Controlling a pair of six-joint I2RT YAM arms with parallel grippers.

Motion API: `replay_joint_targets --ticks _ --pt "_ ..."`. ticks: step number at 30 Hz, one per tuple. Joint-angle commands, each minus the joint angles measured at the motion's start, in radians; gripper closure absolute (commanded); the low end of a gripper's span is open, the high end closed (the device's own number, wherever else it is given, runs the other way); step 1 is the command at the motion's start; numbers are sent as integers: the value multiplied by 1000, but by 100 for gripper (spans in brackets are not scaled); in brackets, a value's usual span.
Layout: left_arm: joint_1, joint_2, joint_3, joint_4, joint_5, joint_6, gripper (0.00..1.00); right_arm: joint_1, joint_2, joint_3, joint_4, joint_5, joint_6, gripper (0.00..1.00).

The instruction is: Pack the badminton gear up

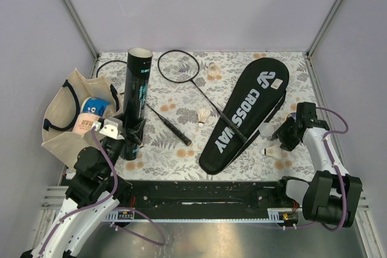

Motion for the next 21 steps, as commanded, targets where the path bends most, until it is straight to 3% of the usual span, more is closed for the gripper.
replay_joint_targets --ticks 1,10,16,21 --pt "3 -14 2 86 23 -16 71 -4 -87 -24 20 -98 -22 50" --pt "3 -17 5 86 35 -31 71 -4 -157 -115 68 -202 14 73" --pt "3 -31 8 84 62 -43 71 -4 -226 -58 12 -164 6 100" --pt "5 -29 5 84 218 -31 71 -4 -284 36 -21 -191 4 100"
